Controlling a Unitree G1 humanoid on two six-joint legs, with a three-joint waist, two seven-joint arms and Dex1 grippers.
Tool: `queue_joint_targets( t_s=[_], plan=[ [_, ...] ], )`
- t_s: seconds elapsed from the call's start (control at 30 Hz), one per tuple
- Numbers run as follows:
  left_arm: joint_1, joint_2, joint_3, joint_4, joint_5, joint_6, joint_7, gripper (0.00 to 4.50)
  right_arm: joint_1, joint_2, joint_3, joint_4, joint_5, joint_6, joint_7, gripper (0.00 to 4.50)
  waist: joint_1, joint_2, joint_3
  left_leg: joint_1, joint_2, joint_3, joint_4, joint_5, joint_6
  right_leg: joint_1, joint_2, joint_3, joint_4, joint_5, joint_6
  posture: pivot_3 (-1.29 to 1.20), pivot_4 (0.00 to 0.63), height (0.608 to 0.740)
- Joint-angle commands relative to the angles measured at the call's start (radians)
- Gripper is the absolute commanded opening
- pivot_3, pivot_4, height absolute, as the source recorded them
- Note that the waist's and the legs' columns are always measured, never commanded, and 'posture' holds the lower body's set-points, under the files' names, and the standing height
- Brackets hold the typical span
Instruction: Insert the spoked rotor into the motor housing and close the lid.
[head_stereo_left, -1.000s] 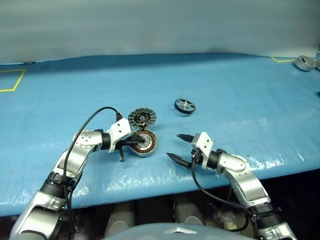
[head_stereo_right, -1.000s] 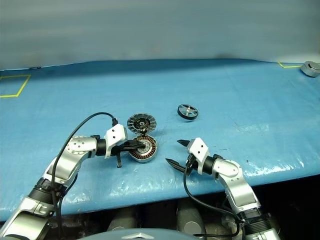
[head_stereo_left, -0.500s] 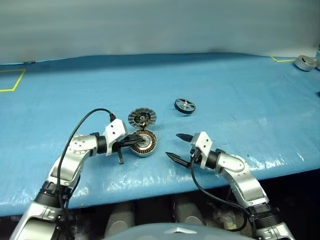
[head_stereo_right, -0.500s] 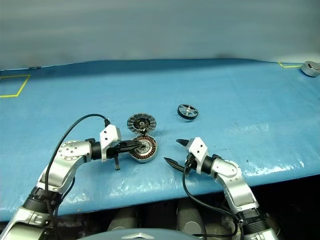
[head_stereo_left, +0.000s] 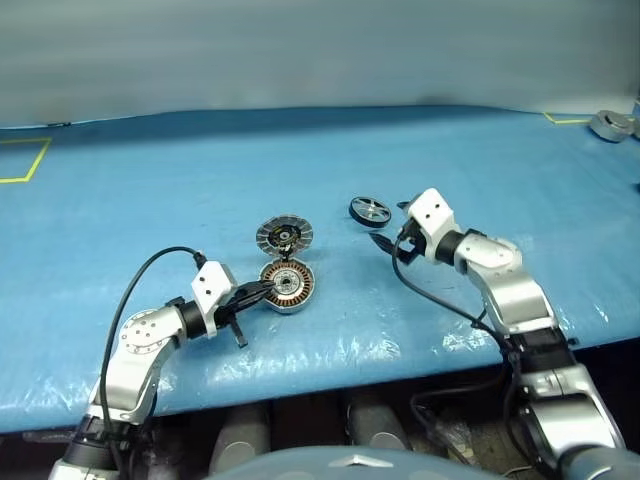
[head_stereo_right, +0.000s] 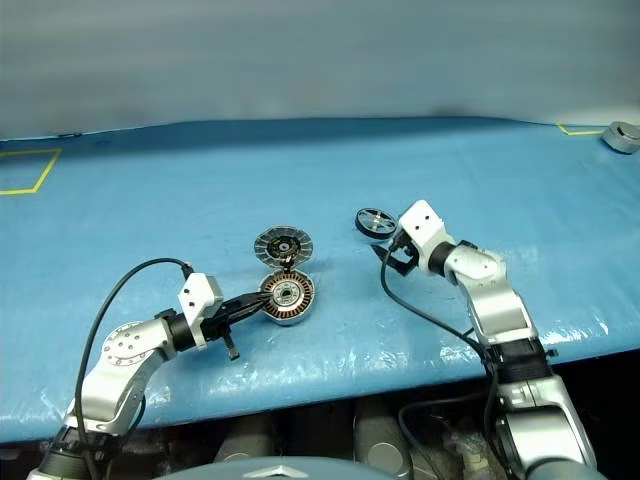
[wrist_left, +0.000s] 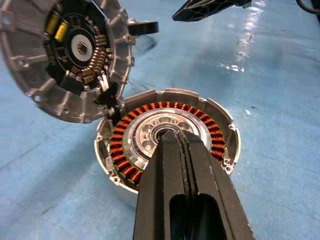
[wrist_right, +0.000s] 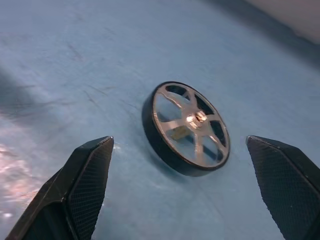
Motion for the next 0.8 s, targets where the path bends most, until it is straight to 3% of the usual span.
queue_joint_targets(
  t_s=[0.03, 0.17, 0.37, 0.8],
  plan=[
    [0.014, -0.017, 0.015, -0.045, -0.009, -0.033, 0.029, 0.02, -0.158, -0.008, 0.002, 0.168, -0.035, -0.005, 0.009, 4.50, -0.001, -0.001, 0.001, 0.000, 0.000, 0.000, 0.000, 0.000, 0.000, 0.000, 0.000, 0.000, 0.000, 0.000, 0.000, 0.00, 0.150, 0.740],
    [0.034, -0.027, 0.019, -0.055, -0.009, -0.049, 0.048, 0.02, -0.327, 0.000, 0.050, 0.397, -0.091, -0.062, 0.041, 4.50, -0.003, 0.000, 0.001, 0.000, 0.000, 0.000, -0.001, 0.000, 0.000, 0.000, 0.000, 0.001, 0.000, 0.000, 0.000, 0.00, 0.150, 0.740],
    [0.055, -0.029, 0.016, -0.046, 0.001, -0.068, 0.063, 0.02, -0.457, 0.054, 0.046, 0.613, -0.070, -0.075, 0.163, 4.50, -0.004, 0.000, 0.001, 0.000, 0.000, 0.000, -0.004, -0.001, 0.002, -0.001, 0.000, 0.001, -0.001, 0.004, 0.000, 0.00, 0.150, 0.740],
    [0.060, -0.046, -0.001, -0.020, 0.020, -0.084, 0.094, 0.02, -0.450, 0.106, 0.075, 0.698, -0.114, -0.098, 0.247, 4.50, -0.006, 0.001, 0.002, -0.001, -0.001, 0.000, -0.004, -0.001, 0.002, -0.001, 0.000, 0.000, 0.000, 0.004, 0.000, 0.00, 0.150, 0.740]
  ],
)
